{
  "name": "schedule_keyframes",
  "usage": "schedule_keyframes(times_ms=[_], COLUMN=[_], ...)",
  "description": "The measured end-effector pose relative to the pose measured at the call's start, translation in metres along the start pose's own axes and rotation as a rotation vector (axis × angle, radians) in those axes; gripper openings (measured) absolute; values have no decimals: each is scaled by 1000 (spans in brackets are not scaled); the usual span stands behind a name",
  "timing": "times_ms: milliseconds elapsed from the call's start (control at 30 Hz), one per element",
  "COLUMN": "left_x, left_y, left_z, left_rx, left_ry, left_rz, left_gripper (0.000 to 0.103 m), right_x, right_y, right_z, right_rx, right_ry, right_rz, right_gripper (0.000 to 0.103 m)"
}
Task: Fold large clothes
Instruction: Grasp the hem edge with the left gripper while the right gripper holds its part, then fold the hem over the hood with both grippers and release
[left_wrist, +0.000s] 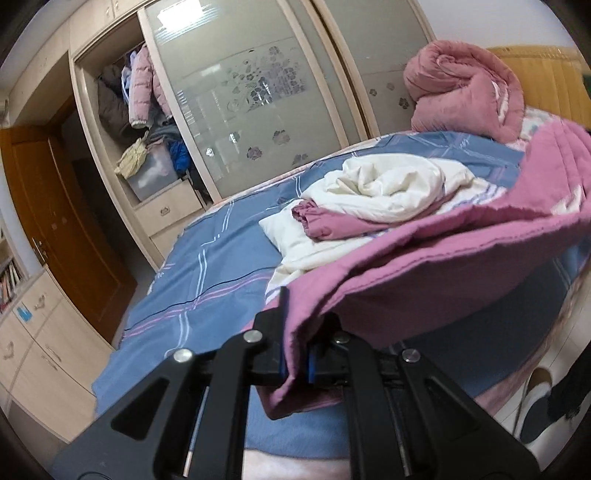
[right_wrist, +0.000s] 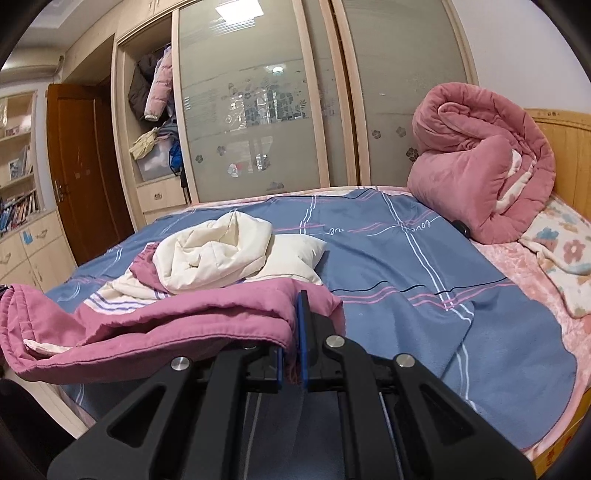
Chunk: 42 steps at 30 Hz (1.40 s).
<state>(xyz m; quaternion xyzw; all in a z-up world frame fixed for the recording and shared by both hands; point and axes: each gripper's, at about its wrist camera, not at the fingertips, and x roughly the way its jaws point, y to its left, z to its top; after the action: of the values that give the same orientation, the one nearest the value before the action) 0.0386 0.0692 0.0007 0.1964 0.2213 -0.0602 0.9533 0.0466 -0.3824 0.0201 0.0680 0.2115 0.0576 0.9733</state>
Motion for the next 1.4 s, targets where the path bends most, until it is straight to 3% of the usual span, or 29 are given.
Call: schedule_keyframes(times_ms=[467, 1000, 1200, 1400], left_x=[64, 195, 299, 410], left_y=[35, 87, 91, 69], left_z=[72, 188, 211, 179], left_rx=[-103, -141, -144, -142], left_ry=[12, -32, 93, 293], left_rz=[-27, 13, 35, 13], left_gripper=[7, 7, 7, 8], right_x=[60, 177, 277, 365], right_y=[-13, -11, -30, -44], right_z=[64, 175, 195, 159], right_rx=[101, 78, 128, 147], right_ry=[9, -24, 113, 271], right_rz=[18, -24, -73, -130], right_gripper=[6, 6, 6, 6])
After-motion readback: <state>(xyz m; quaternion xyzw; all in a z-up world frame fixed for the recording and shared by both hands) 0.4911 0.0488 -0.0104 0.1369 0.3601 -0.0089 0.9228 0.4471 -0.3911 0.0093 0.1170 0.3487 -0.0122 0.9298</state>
